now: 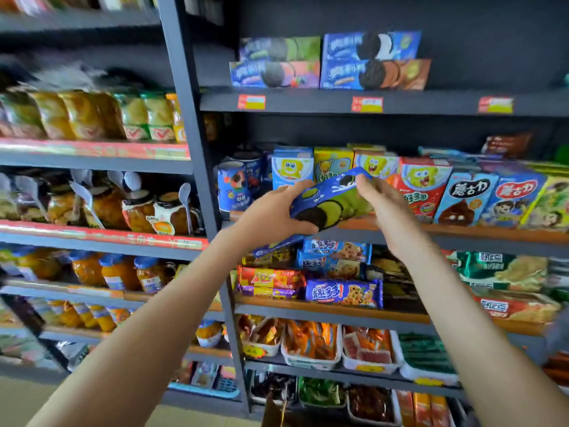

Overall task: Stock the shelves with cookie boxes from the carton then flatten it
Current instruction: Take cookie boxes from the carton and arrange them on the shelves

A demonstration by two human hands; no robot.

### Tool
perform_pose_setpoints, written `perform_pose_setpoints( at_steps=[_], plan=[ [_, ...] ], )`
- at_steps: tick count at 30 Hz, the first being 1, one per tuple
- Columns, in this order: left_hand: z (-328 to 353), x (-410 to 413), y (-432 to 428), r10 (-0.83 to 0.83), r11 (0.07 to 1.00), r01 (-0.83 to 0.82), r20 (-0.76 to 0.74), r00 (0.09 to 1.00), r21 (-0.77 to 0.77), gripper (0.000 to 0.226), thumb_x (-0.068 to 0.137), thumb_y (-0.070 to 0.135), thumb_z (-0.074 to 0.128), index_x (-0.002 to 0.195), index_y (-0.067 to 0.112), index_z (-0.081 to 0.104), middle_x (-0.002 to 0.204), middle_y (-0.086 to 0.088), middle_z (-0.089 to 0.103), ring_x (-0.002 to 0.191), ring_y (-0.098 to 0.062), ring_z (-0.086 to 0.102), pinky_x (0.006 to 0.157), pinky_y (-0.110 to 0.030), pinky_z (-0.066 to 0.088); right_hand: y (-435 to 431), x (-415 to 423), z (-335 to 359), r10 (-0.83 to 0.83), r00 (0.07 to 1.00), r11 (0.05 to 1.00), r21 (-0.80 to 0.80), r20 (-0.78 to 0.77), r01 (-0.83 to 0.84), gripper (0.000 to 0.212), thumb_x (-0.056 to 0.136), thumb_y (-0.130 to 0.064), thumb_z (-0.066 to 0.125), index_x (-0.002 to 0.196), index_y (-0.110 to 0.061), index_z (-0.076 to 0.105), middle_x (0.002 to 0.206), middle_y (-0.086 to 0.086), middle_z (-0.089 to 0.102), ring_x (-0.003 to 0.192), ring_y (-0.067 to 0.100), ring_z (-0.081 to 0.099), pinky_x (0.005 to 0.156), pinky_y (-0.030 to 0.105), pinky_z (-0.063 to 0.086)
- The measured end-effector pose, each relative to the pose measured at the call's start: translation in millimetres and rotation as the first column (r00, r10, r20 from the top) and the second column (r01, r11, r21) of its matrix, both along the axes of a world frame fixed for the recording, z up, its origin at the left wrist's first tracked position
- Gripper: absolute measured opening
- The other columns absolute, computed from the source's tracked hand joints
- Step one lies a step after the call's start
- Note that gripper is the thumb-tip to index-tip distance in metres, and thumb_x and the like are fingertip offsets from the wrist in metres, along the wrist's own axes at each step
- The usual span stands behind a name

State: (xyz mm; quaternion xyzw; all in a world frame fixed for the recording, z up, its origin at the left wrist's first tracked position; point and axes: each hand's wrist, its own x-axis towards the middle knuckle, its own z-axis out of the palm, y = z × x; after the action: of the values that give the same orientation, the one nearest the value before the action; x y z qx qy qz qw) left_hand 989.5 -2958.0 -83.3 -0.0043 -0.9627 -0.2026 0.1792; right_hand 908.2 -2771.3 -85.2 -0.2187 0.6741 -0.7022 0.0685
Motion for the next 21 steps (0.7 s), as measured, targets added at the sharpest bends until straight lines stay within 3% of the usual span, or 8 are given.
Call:
perform_pose_setpoints(
  at_steps=[2,4,6,8,11,14,16,21],
  plan=[
    [21,-1,-9,-0.069,0.995,0.065,0.054,0.996,0.073,0.081,0.074,0.04,0.077,0.143,0.036,0.033,0.134,0.004,0.051,0.115,-0.013,0.051,0.084,-0.016,0.035,5,-5,15,0.036,0.994,0.999,0.036,-0.101,-0.032,0.022,0.093,-0.038,0.055,0.114,-0.032,0.053,0.103,-0.029,0.054,0.092,-0.014,0.051,0.088,0.009,0.036],
    [40,-3,-16,-0.116,0.986,0.105,0.081,0.99,0.131,0.078,0.075,0.037,0.077,0.141,0.037,0.037,0.131,0.01,0.05,0.113,-0.004,0.047,0.086,-0.011,0.032,8,-12,29,0.066,0.983,0.996,0.072,-0.174,-0.054,0.015,0.093,-0.034,0.055,0.108,-0.031,0.056,0.099,-0.028,0.058,0.086,-0.02,0.053,0.075,0.001,0.038],
    [59,-7,-16,-0.135,0.982,0.124,0.071,0.988,0.142,0.075,0.074,0.038,0.077,0.139,0.038,0.04,0.123,0.013,0.051,0.114,-0.005,0.049,0.094,-0.018,0.036,5,-21,42,0.055,0.969,0.997,0.071,-0.239,-0.038,0.017,0.091,-0.038,0.057,0.104,-0.028,0.061,0.102,-0.018,0.065,0.097,-0.007,0.059,0.085,0.013,0.042],
    [72,-12,-14,-0.121,0.988,0.118,0.025,0.992,0.101,0.07,0.073,0.041,0.077,0.136,0.038,0.045,0.117,0.011,0.055,0.109,-0.008,0.053,0.097,-0.026,0.041,-1,-30,49,-0.003,0.971,1.0,-0.007,-0.238,0.002,0.019,0.091,-0.043,0.057,0.099,-0.026,0.062,0.096,-0.01,0.066,0.094,0.007,0.06,0.085,0.025,0.043],
    [84,-28,-6,0.028,0.984,-0.071,-0.249,0.968,-0.163,0.062,0.073,0.05,0.073,0.129,0.031,0.053,0.117,0.001,0.058,0.112,-0.018,0.052,0.096,-0.033,0.038,-7,-45,66,-0.026,0.979,0.992,-0.127,-0.201,0.001,0.024,0.093,-0.041,0.055,0.101,-0.02,0.058,0.092,-0.005,0.064,0.083,0.007,0.06,0.073,0.021,0.046],
    [82,-45,1,0.057,0.915,-0.287,-0.615,0.786,-0.282,0.046,0.081,0.045,0.062,0.116,0.017,0.058,0.104,-0.004,0.059,0.096,-0.027,0.055,0.081,-0.035,0.04,-14,-67,80,-0.041,0.985,0.976,-0.22,-0.165,0.004,0.041,0.088,-0.049,0.059,0.109,-0.014,0.058,0.108,0.008,0.068,0.102,0.021,0.065,0.095,0.041,0.049],
    [80,-54,7,-0.002,0.893,-0.338,-0.755,0.656,-0.297,0.028,0.085,0.033,0.052,0.107,0.016,0.054,0.095,-0.006,0.057,0.084,-0.028,0.054,0.072,-0.034,0.043,-21,-82,93,-0.037,0.988,0.965,-0.262,-0.15,-0.004,0.045,0.083,-0.054,0.061,0.109,-0.017,0.058,0.112,0.007,0.068,0.107,0.023,0.064,0.1,0.047,0.046],
    [85,-81,3,-0.08,0.847,-0.356,-0.757,0.649,-0.394,0.015,0.086,0.017,0.049,0.1,0.014,0.053,0.086,-0.007,0.056,0.075,-0.029,0.053,0.065,-0.038,0.046,-46,-107,131,-0.08,0.983,0.953,-0.301,-0.165,0.027,0.048,0.069,-0.068,0.061,0.1,-0.031,0.058,0.112,-0.003,0.066,0.108,0.019,0.061,0.101,0.048,0.044]
  ],
)
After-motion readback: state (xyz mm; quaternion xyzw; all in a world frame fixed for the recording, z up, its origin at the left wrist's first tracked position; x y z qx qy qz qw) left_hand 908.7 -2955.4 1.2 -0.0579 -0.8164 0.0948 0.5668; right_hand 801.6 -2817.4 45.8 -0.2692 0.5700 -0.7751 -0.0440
